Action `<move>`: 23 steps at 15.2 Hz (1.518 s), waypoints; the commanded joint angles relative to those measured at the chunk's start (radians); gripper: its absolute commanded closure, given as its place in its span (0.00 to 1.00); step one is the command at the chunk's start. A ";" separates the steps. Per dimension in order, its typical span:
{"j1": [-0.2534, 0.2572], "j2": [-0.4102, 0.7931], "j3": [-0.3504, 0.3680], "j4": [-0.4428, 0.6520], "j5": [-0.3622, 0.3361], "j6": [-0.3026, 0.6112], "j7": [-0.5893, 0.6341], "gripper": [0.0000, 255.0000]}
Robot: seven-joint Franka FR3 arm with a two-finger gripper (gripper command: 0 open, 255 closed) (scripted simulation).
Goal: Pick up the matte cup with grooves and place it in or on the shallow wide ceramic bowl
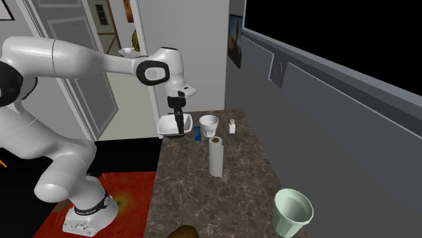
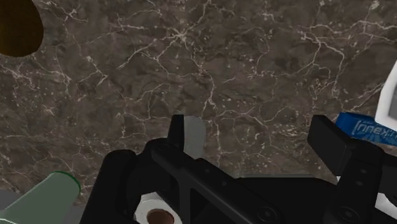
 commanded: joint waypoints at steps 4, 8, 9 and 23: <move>0.007 0.159 0.095 0.087 -0.037 0.060 0.124 0.00; 0.017 0.309 0.164 0.191 -0.103 0.082 0.233 0.00; 0.022 0.350 0.178 0.220 -0.124 0.084 0.262 0.00; 0.289 0.957 0.202 0.805 -0.453 -0.037 0.562 0.00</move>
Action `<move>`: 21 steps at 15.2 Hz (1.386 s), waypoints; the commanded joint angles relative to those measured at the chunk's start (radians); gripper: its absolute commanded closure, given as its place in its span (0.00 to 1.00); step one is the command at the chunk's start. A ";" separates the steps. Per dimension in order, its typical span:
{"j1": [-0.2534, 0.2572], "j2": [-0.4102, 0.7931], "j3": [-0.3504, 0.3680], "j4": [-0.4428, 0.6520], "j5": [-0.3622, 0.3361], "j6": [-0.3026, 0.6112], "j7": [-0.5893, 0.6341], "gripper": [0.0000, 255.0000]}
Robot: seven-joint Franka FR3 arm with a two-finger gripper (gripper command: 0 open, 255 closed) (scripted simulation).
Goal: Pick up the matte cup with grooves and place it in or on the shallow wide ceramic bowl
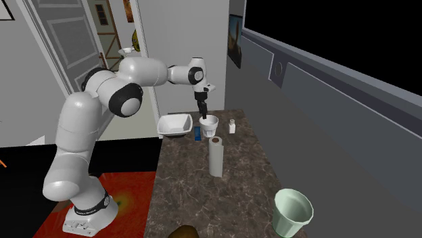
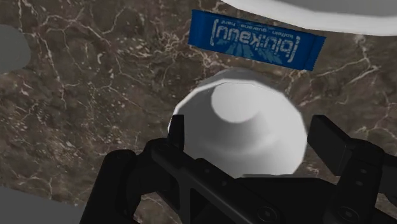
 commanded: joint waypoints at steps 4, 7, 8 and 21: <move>0.148 0.222 -0.038 0.302 -0.079 -0.096 0.030 0.00; 0.139 0.224 -0.041 0.265 -0.082 -0.058 0.036 0.00; 0.135 0.225 -0.042 0.254 -0.084 -0.046 0.038 0.00; 0.126 0.232 -0.046 0.217 -0.091 -0.005 0.046 1.00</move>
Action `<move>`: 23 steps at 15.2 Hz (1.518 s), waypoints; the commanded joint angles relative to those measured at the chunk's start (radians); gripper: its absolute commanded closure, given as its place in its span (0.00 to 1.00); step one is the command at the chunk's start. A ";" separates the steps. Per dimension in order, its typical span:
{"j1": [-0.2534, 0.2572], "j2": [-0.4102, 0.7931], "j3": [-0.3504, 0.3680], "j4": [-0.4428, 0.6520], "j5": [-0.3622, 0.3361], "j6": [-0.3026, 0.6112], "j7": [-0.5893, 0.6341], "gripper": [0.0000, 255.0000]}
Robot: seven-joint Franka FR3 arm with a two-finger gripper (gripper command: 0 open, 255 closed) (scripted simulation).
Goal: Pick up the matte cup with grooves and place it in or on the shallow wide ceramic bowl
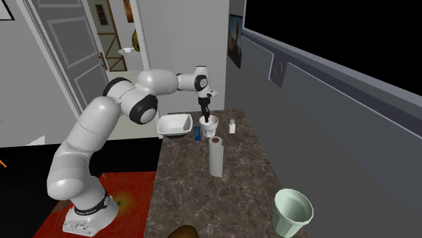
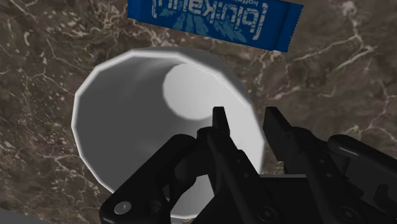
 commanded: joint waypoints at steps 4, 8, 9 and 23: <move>0.000 0.000 0.000 0.000 0.000 0.000 0.000 1.00; 0.000 0.000 0.000 0.000 0.000 0.000 0.000 1.00; 0.001 -0.004 0.001 0.007 0.002 -0.010 -0.003 1.00; 0.026 -0.034 0.013 0.153 0.025 -0.172 -0.046 1.00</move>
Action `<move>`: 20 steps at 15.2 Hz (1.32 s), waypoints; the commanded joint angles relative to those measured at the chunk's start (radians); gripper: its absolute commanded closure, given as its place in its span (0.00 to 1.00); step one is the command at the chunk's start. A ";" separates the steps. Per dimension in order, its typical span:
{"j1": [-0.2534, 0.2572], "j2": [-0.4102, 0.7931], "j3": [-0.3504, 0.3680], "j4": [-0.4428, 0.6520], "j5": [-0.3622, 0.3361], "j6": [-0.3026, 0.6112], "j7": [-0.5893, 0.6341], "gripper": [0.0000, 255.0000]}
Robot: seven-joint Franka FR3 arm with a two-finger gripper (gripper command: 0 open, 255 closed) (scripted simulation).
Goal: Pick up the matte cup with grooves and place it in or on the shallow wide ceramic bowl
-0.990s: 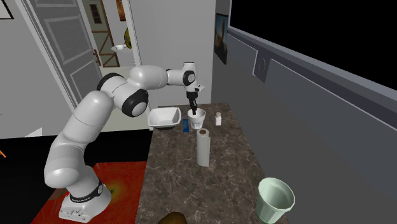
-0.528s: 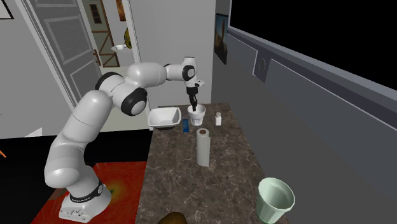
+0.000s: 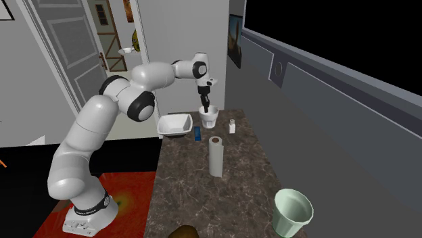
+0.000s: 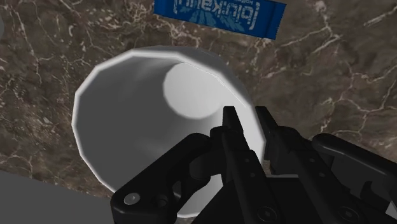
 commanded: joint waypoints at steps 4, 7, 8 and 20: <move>0.017 0.001 0.000 0.073 0.002 -0.066 -0.017 1.00; 0.031 0.007 -0.001 0.127 0.002 -0.110 -0.028 1.00; 0.037 0.010 -0.002 0.146 0.001 -0.125 -0.032 1.00; 0.022 -0.156 0.049 -0.017 0.060 -0.140 0.043 1.00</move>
